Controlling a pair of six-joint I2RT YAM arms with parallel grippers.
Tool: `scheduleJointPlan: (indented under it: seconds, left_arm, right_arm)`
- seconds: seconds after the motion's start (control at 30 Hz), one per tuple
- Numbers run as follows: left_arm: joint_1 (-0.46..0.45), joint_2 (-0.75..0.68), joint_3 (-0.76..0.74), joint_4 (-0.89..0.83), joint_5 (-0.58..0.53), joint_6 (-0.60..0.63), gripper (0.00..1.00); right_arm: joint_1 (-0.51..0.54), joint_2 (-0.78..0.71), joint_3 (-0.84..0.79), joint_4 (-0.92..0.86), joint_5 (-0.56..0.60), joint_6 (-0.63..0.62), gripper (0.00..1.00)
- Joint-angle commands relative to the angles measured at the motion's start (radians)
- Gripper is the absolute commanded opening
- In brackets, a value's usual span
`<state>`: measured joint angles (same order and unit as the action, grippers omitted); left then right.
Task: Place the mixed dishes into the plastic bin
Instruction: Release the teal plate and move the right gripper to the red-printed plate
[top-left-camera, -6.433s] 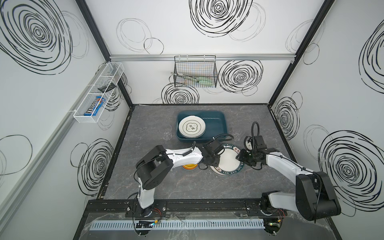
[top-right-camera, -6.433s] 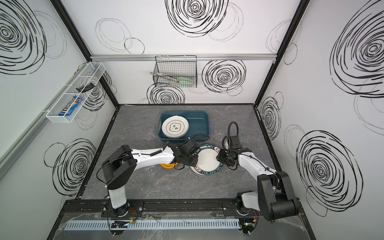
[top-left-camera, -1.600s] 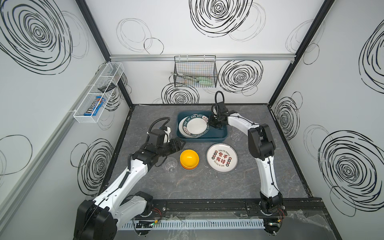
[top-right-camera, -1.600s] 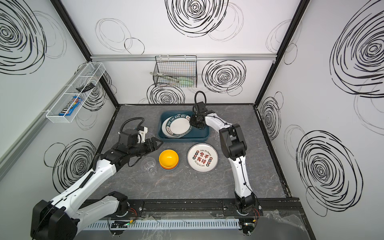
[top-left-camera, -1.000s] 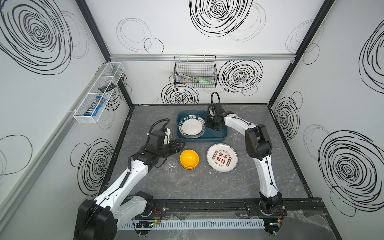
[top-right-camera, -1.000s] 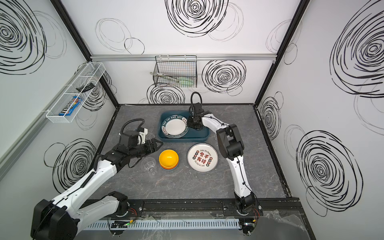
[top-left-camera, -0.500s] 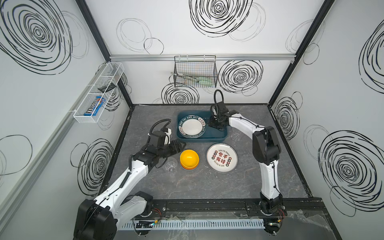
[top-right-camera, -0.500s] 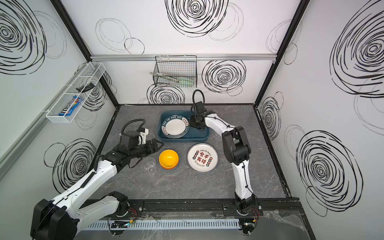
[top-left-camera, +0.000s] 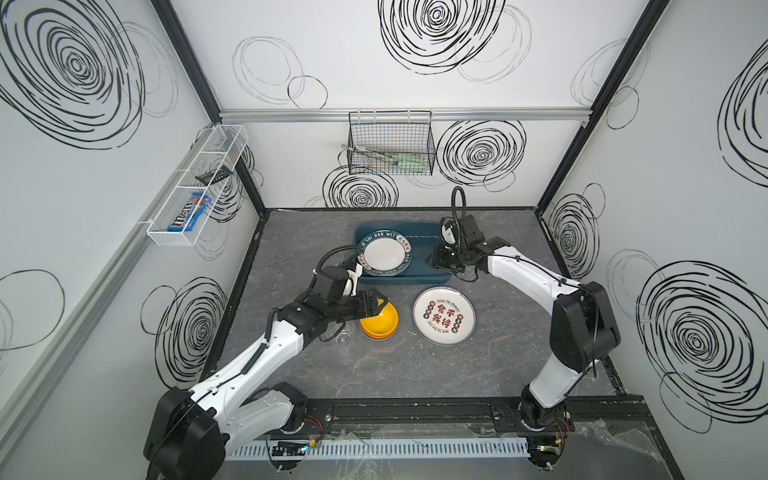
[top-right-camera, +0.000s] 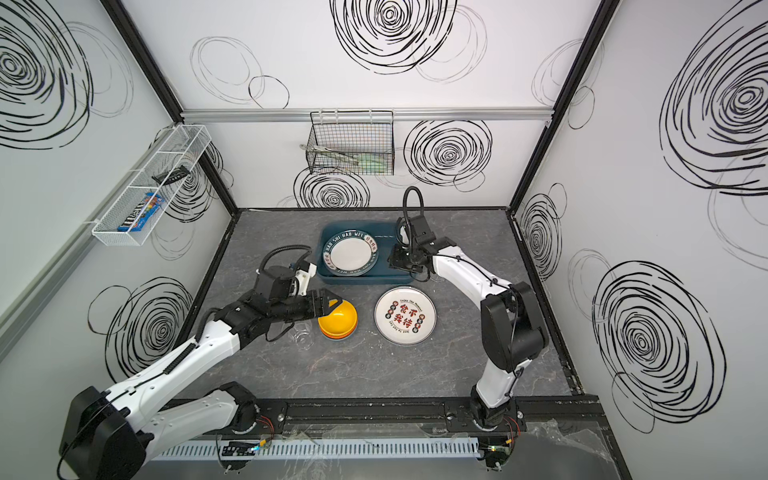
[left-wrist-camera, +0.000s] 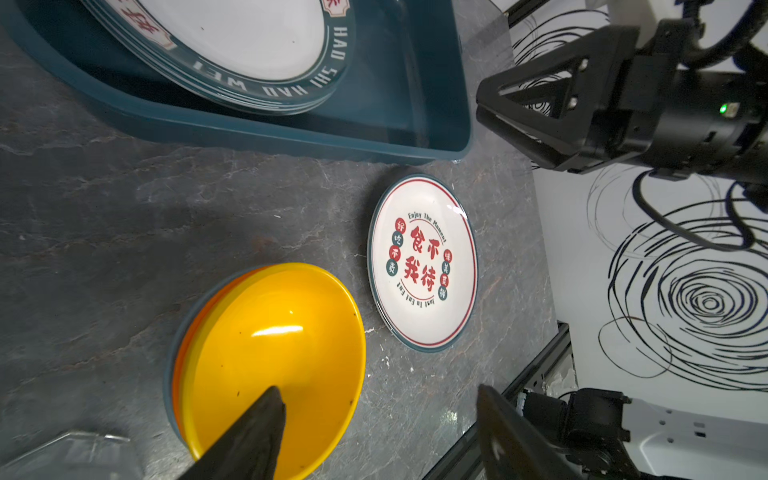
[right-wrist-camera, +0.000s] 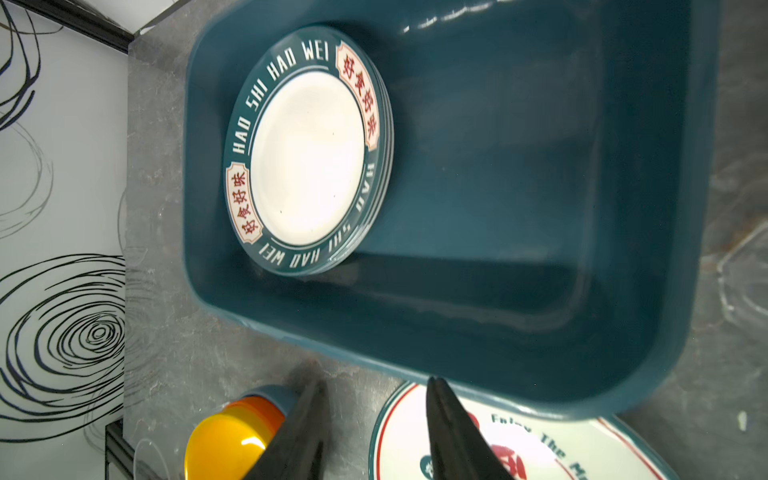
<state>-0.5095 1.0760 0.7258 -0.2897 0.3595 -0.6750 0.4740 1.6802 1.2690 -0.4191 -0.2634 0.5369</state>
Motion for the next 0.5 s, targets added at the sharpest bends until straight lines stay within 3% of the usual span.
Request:
scheduleJointPlan:
  seconds: [0.0, 0.47]
  left_arm:
    - [-0.042, 0.021, 0.043, 0.013, -0.036, 0.034, 0.76]
    - [-0.249, 0.145, 0.108, 0.053, -0.137, 0.034, 0.76]
  right_arm:
    - [-0.013, -0.092, -0.080, 0.025, -0.053, -0.003, 0.44]
    - [-0.218, -0.398, -0.419, -0.016, -0.147, -0.021, 0.46]
